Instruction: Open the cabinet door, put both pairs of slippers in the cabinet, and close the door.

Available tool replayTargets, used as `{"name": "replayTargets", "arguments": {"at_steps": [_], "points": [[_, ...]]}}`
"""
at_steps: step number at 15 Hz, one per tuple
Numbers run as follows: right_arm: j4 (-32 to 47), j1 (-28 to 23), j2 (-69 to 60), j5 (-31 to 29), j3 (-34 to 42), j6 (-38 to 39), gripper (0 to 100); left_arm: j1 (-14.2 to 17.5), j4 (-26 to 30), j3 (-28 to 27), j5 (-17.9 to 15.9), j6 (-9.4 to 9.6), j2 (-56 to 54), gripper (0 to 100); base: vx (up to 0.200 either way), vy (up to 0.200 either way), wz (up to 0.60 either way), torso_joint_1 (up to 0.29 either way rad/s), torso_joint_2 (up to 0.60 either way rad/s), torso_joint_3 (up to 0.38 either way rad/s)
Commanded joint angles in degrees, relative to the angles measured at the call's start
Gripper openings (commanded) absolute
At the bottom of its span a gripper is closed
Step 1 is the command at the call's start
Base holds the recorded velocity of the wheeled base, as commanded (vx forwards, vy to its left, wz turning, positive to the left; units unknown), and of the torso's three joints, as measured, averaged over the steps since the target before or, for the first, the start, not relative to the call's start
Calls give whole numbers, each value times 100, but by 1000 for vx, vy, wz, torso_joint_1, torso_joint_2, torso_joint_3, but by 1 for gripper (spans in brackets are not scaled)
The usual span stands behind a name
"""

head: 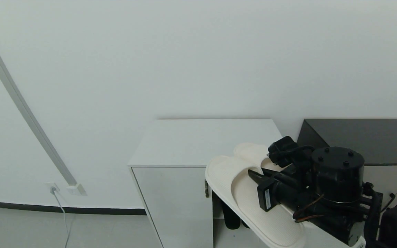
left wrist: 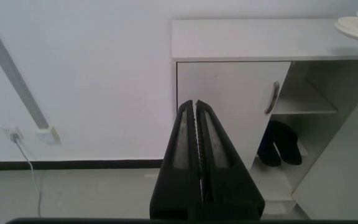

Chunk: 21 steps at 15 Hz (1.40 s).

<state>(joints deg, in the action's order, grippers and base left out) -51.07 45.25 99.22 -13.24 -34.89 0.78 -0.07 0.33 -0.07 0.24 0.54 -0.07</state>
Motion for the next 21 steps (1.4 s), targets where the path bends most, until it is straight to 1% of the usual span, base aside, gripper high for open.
{"name": "replayTargets", "arguments": {"at_steps": [1, 13, 21], "points": [[-17, -8, 1, -3, 17, -8, 0, -1, 2, 7, 2, -1, 7, 0, 0, 0, 0, 0, 0, 0], [-96, -8, -34, -3, 88, 1, 0, -1, 2, -1, 11, -10, 7, 0, 0, 0, 0, -7, 9, 8], [-149, -8, -34, -3, 149, -8, 0, -1, 2, -1, 2, -1, 7, 0, 0, 0, 0, -160, 352, 194]]}}
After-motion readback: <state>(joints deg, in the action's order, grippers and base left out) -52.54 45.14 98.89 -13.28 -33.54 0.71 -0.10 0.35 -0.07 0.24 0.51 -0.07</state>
